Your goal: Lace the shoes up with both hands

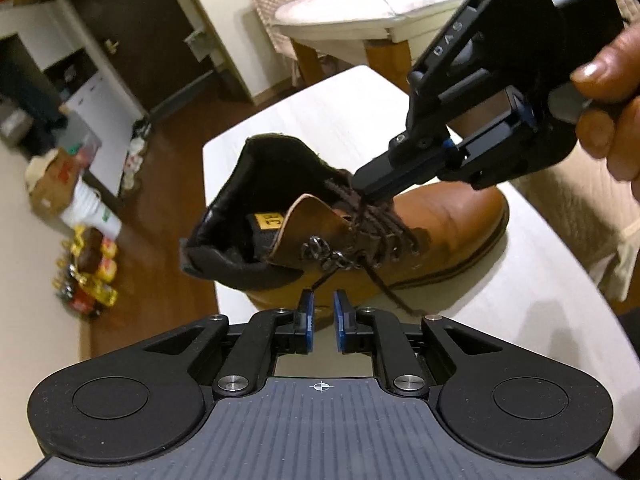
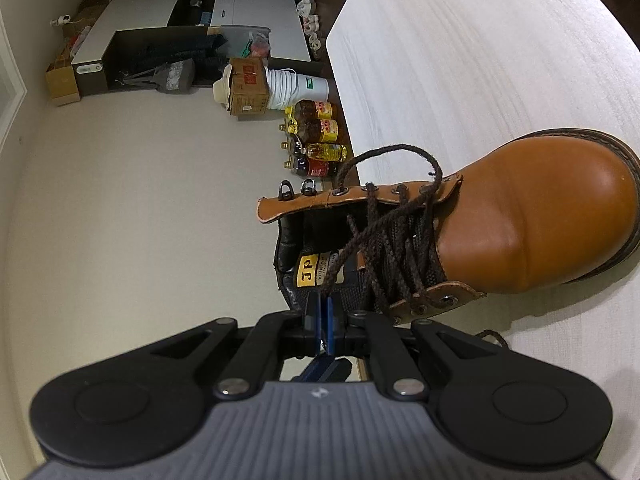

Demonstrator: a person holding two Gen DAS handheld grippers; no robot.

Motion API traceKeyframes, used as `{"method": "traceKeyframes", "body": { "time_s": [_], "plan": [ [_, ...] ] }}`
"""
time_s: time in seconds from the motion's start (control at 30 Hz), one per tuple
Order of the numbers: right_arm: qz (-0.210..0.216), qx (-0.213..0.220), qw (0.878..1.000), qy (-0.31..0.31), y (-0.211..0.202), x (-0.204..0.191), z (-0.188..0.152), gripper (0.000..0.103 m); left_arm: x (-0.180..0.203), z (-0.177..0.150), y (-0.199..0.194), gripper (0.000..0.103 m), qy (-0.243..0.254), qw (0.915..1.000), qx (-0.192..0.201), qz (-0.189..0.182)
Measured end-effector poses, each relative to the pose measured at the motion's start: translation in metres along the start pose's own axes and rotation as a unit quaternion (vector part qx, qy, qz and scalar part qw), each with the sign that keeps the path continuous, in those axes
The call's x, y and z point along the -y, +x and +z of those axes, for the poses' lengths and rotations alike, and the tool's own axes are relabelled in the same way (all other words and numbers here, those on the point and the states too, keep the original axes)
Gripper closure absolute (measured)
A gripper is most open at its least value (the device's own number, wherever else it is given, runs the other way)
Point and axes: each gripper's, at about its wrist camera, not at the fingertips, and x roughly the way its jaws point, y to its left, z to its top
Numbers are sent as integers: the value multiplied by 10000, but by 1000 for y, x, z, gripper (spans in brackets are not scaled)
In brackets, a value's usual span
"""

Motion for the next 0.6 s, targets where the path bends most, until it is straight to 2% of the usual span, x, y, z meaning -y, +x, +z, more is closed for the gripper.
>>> {"method": "traceKeyframes", "body": {
  "time_s": [0.37, 0.47, 0.6],
  "plan": [
    [-1, -90, 10000, -1, 6, -1, 1, 99, 7, 3, 4, 85, 632, 9980, 41, -39],
    [-11, -94, 10000, -17, 6, -1, 1, 99, 7, 4, 4, 100, 605, 9979, 67, -199],
    [9, -111, 9999, -11, 6, -1, 2, 99, 5, 1, 3, 101, 279, 9990, 46, -335]
  ]
}}
